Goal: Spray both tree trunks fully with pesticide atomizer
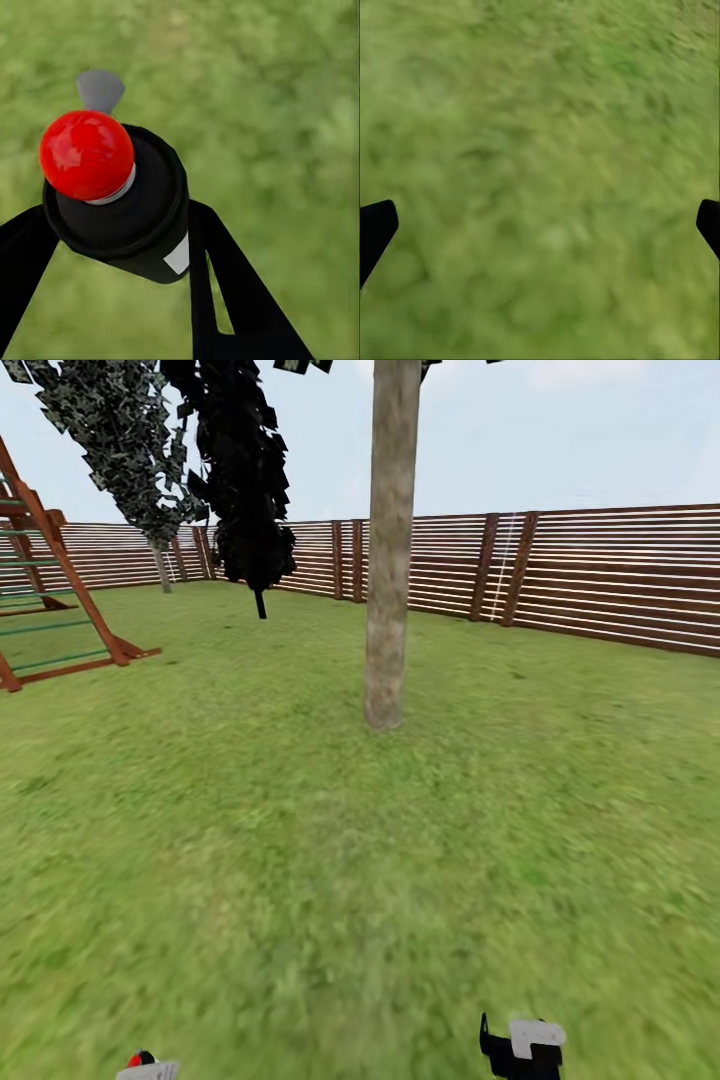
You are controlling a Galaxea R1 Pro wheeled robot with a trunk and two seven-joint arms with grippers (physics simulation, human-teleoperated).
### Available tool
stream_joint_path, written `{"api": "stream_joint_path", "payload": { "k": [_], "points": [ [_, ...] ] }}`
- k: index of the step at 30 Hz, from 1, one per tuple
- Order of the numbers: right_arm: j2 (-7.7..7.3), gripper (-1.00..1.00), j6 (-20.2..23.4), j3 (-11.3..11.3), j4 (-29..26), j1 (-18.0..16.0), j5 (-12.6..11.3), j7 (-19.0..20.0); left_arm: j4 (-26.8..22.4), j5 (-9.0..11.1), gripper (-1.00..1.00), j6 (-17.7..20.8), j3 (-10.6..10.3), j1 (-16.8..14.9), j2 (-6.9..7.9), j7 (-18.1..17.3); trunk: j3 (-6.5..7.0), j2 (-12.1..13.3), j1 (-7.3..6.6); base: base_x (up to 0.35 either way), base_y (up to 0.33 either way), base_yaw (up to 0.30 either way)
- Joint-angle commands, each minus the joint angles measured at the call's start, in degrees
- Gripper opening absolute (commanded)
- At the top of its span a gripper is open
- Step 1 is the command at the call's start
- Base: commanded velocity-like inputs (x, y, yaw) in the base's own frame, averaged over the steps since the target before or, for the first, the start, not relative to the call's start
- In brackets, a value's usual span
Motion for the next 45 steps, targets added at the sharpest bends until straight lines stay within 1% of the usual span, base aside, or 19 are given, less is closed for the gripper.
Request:
{"api": "stream_joint_path", "payload": {
  "k": [1, 6, 9, 13, 25, 30, 45],
  "points": [
    [0.04, 1.00, -0.1, -0.4, 0.0, 0.0, 0.6, -0.3, 0.1, 0.2, -1.00, -0.2, 0.2, 0.0, -0.04, -0.3, -0.05, 0.0, 0.03, 0.338, 0.000, 0.000],
    [-0.09, 1.00, -0.1, -0.5, -0.1, 0.0, 0.5, -0.4, 0.1, 0.2, -1.00, -0.1, 0.2, 0.0, -0.03, -0.3, -0.05, 0.0, 0.03, 0.338, 0.000, 0.000],
    [0.09, 1.00, -0.1, -0.4, -0.1, 0.0, 0.5, -0.4, 0.1, 0.2, -1.00, -0.1, 0.2, 0.0, -0.22, -0.3, -0.05, 0.0, 0.03, 0.338, 0.000, 0.000],
    [0.14, 1.00, -0.1, -0.4, -0.1, 0.0, 0.5, -0.4, 0.1, 0.2, -1.00, -0.1, 0.2, 0.0, -0.01, -0.3, -0.05, 0.0, 0.03, 0.339, 0.000, -0.034],
    [0.26, 1.00, -0.1, -0.4, -0.1, 0.0, 0.5, -0.4, 0.1, 0.2, -1.00, -0.1, 0.2, 0.0, 0.02, -0.3, -0.05, 0.0, 0.03, 0.339, 0.000, -0.271],
    [-0.02, 1.00, -0.1, -0.5, -0.1, 0.0, 0.6, -0.3, 0.1, 0.2, -1.00, -0.1, 0.2, 0.0, 0.01, -0.3, -0.05, 0.0, 0.03, 0.339, 0.000, -0.029],
    [-0.04, 1.00, -0.1, -0.5, -0.1, 0.0, 0.5, -0.4, 0.1, 0.2, -1.00, -0.1, 0.2, 0.0, 0.07, -0.3, -0.05, 0.0, 0.03, 0.339, 0.000, -0.001]
  ]
}}
